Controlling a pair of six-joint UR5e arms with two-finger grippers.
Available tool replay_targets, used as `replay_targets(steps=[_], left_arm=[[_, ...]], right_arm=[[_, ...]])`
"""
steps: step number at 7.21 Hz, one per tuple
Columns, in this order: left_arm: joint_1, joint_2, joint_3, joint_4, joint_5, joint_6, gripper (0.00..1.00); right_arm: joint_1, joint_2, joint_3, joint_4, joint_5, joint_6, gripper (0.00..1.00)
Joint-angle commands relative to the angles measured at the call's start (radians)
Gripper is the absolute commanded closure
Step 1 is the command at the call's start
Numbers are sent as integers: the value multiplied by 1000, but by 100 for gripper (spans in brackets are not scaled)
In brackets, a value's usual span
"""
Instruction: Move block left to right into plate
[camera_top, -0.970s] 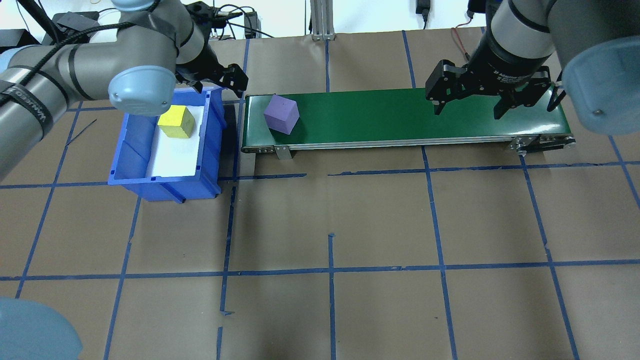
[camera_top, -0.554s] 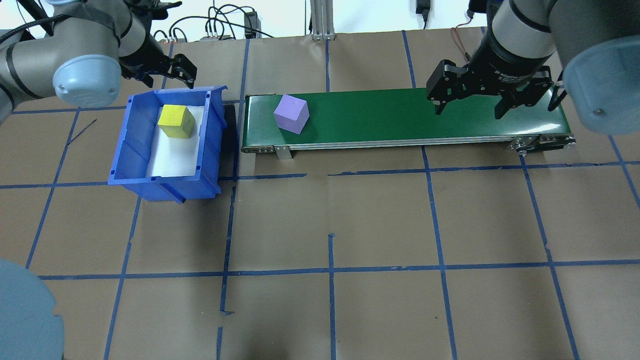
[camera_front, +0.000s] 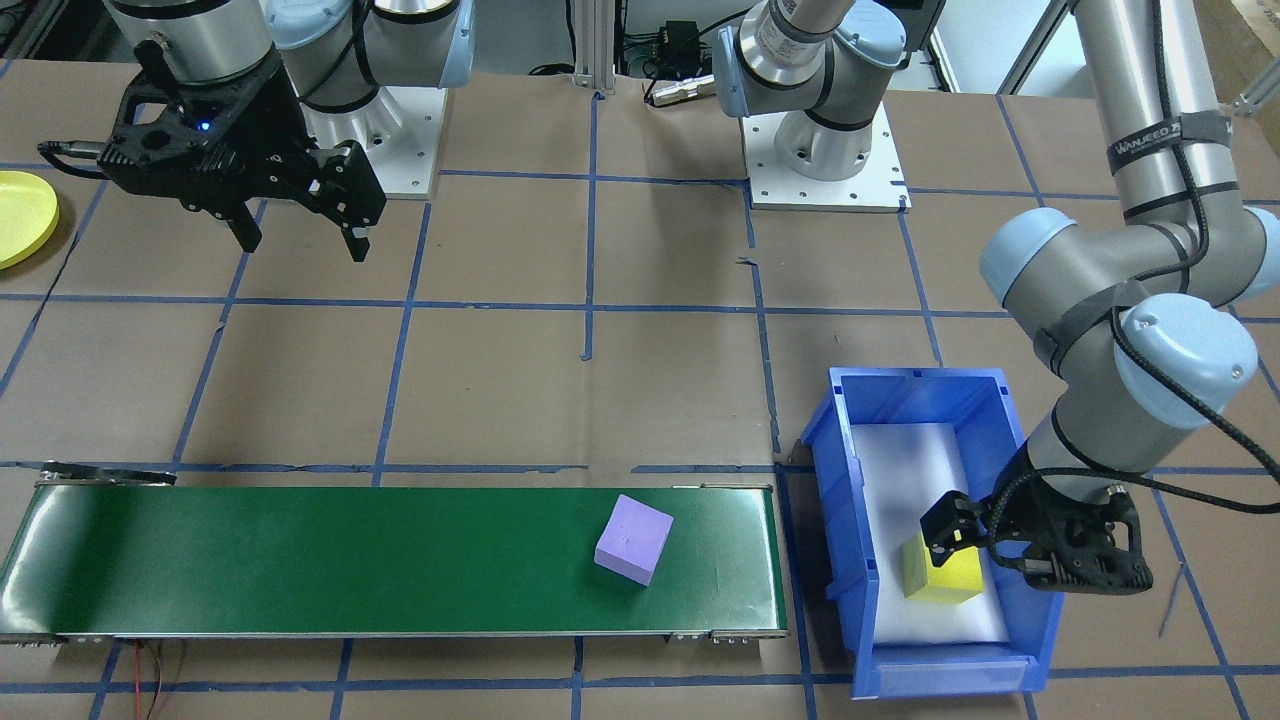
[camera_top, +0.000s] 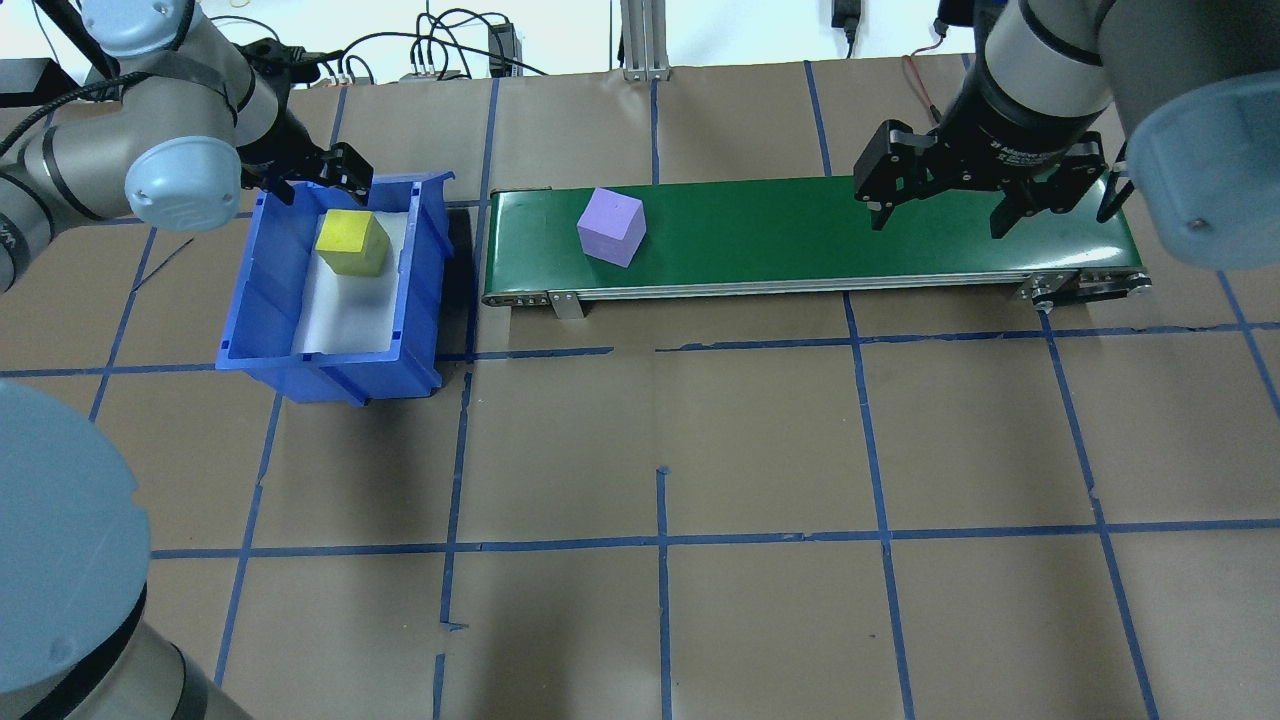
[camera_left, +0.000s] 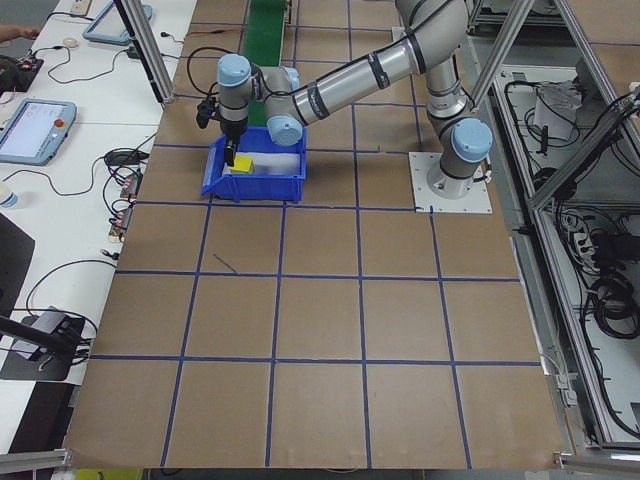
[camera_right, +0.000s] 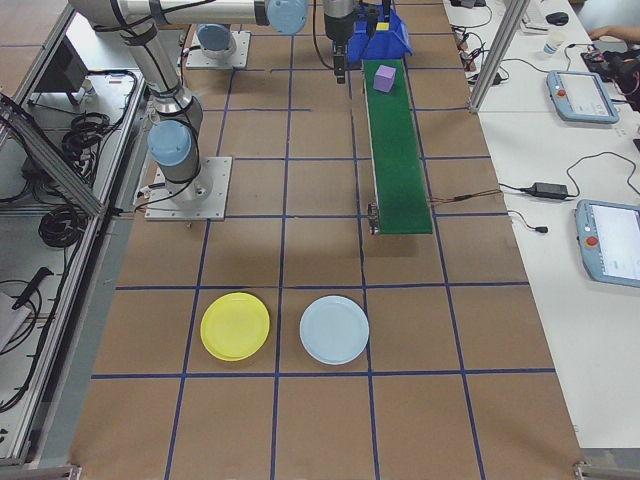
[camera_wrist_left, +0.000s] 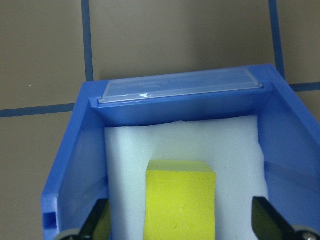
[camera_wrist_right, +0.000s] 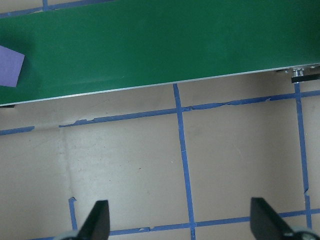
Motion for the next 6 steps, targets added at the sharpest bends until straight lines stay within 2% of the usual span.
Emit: replay_targets(steps=[1,5,6], left_arm=[[1,-34,-4,7,-1,1,0],[1,-46,-22,22,-1,7,0],[1,-55,-22,61,-2,7,12]], right_arm=[[0,0,2,-1,1,0,0],[0,0,2,-3,-1,0,0],[0,0,2,-3,1,0,0]])
